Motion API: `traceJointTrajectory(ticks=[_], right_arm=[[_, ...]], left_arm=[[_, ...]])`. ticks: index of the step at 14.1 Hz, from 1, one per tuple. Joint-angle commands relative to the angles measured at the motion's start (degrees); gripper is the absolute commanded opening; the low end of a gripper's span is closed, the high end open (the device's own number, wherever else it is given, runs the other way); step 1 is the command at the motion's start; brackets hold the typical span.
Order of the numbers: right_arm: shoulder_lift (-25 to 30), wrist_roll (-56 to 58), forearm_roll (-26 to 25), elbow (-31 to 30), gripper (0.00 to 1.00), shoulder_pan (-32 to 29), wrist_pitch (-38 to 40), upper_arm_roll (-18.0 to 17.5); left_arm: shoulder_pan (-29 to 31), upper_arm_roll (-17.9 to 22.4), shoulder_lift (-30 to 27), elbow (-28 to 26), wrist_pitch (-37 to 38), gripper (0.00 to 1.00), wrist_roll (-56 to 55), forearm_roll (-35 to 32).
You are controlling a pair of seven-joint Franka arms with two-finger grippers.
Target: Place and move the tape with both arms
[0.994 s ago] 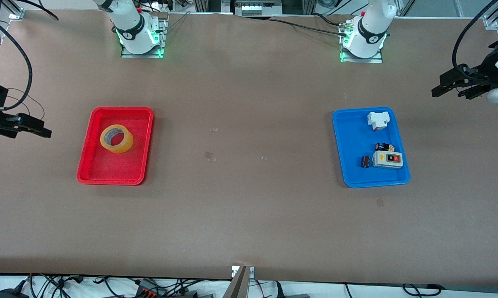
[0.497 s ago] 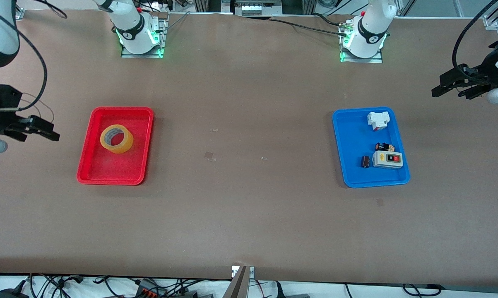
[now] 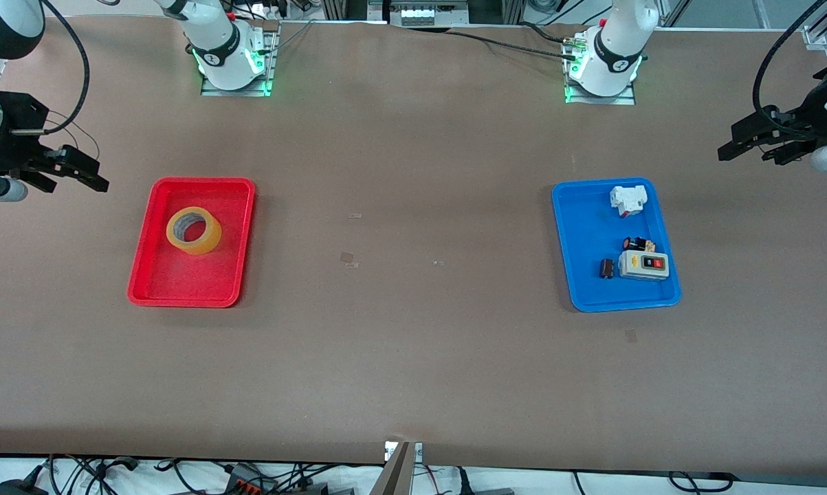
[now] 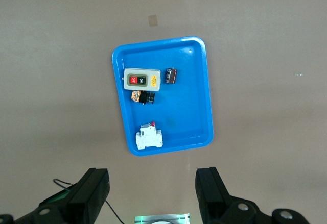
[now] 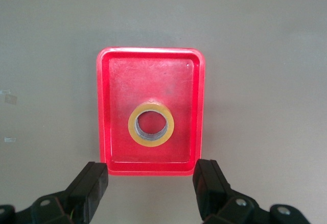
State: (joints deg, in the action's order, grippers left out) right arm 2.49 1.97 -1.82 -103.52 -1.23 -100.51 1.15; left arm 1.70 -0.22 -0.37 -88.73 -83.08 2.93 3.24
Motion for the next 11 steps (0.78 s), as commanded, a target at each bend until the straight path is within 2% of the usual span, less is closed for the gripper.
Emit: traceJointTrajectory(ticks=[1, 7, 11], right_arm=[[2.4, 0.1, 1.1, -2.1, 1.00, 0.0, -1.5, 0.0], [2.6, 0.8, 1.0, -0.6, 1.00, -0.1, 1.5, 0.0], [2.9, 0.6, 1.1, -0.7, 1.00, 0.1, 0.7, 0.3]], left_arm=[[0.5, -0.1, 0.5, 1.7, 0.6, 1.00, 0.2, 0.0], [0.4, 0.0, 0.6, 1.8, 0.6, 1.00, 0.2, -0.1], [0.4, -0.1, 0.5, 1.8, 0.6, 1.00, 0.2, -0.1]])
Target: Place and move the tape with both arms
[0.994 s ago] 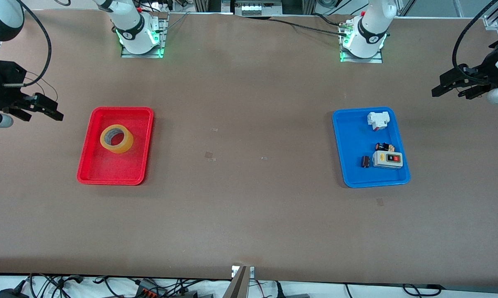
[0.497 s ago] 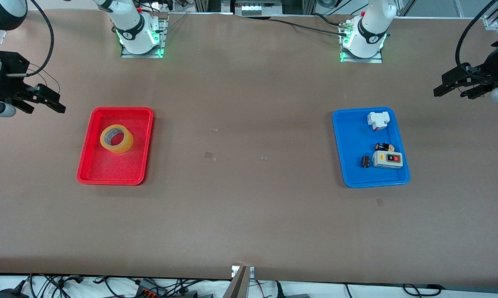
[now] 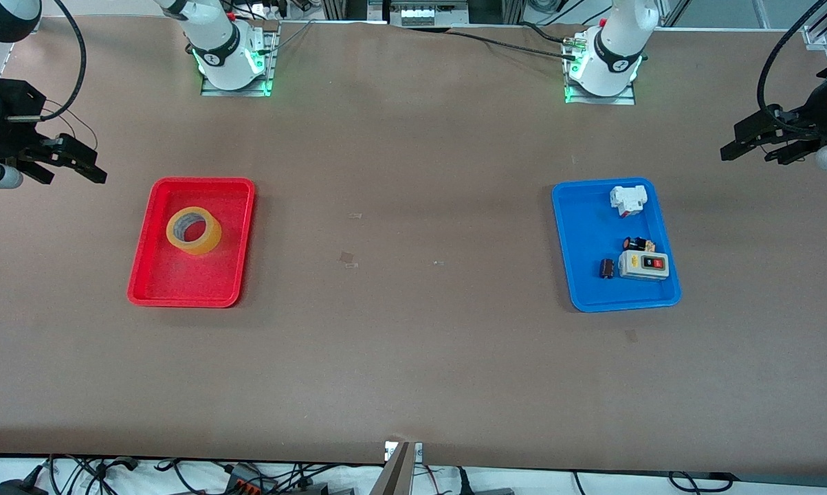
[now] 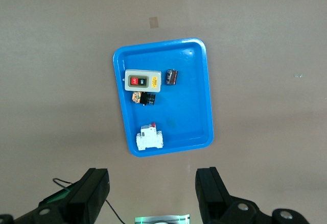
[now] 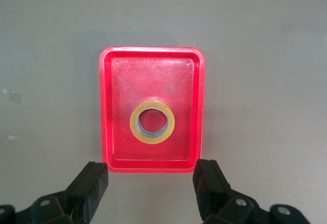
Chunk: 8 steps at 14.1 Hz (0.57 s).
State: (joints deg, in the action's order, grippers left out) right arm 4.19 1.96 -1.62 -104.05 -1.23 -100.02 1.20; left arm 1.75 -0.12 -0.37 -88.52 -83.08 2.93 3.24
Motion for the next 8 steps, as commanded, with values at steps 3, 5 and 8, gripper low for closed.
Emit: traceJointTrajectory(ticks=[3, 5, 8], right_arm=[[1.5, 0.6, 0.9, -0.4, 1.00, -0.1, 0.6, 0.3], [1.7, 0.6, 0.9, -0.4, 1.00, 0.0, 1.1, 0.3], [1.6, 0.5, 0.7, -0.3, 1.00, 0.0, 2.0, -0.1]], left_arm=[[0.5, -0.1, 0.6, 1.6, 0.6, 1.00, 0.2, -0.1], [0.5, -0.1, 0.5, 1.6, 0.7, 1.00, 0.2, 0.0], [0.9, -0.1, 0.6, 1.5, 0.7, 1.00, 0.3, 0.0]])
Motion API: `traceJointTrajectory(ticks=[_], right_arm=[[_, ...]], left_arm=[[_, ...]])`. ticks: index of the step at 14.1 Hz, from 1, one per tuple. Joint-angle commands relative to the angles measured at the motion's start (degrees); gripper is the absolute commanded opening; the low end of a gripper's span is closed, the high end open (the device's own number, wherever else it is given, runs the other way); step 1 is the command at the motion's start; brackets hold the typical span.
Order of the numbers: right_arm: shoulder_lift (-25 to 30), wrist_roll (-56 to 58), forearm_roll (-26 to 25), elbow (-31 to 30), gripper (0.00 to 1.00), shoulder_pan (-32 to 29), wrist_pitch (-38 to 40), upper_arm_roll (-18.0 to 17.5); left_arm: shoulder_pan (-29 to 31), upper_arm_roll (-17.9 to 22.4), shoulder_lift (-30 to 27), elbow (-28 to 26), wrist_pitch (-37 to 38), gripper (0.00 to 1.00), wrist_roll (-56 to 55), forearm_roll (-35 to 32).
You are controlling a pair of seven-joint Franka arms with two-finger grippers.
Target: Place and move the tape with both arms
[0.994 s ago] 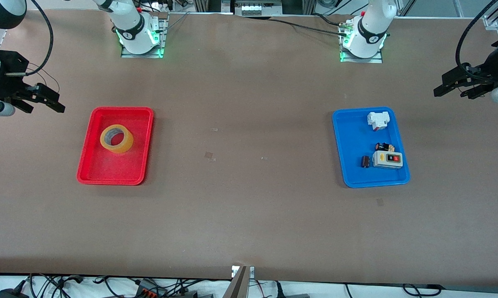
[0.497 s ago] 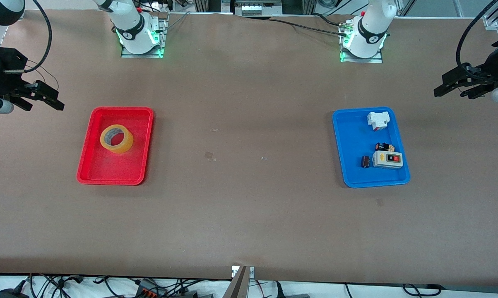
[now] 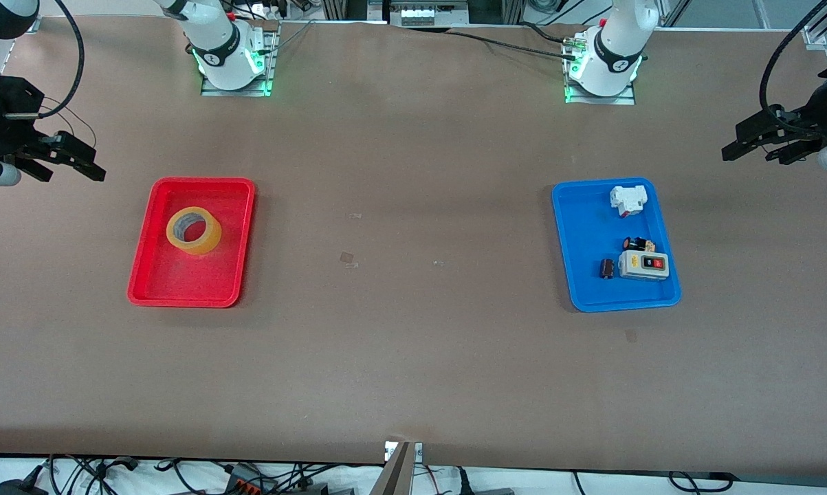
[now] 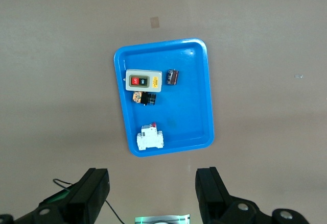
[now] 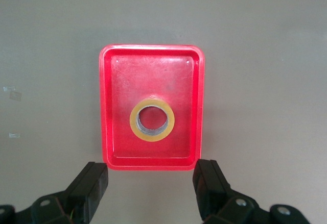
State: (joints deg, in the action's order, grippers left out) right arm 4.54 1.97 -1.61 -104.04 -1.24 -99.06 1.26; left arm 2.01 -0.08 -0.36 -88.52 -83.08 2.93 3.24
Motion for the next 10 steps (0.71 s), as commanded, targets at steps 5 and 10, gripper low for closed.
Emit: traceJointTrajectory(ticks=[5, 10], right_arm=[[1.3, 0.6, 0.6, -0.4, 1.00, 0.1, 2.4, -0.2], [1.5, 0.4, 0.6, -0.3, 1.00, 0.1, 2.5, -0.2]], left_arm=[[0.9, -0.1, 0.7, 1.3, 0.7, 1.00, 0.3, 0.0], [1.0, -0.1, 1.2, 1.4, 0.7, 1.00, 0.3, 0.0]])
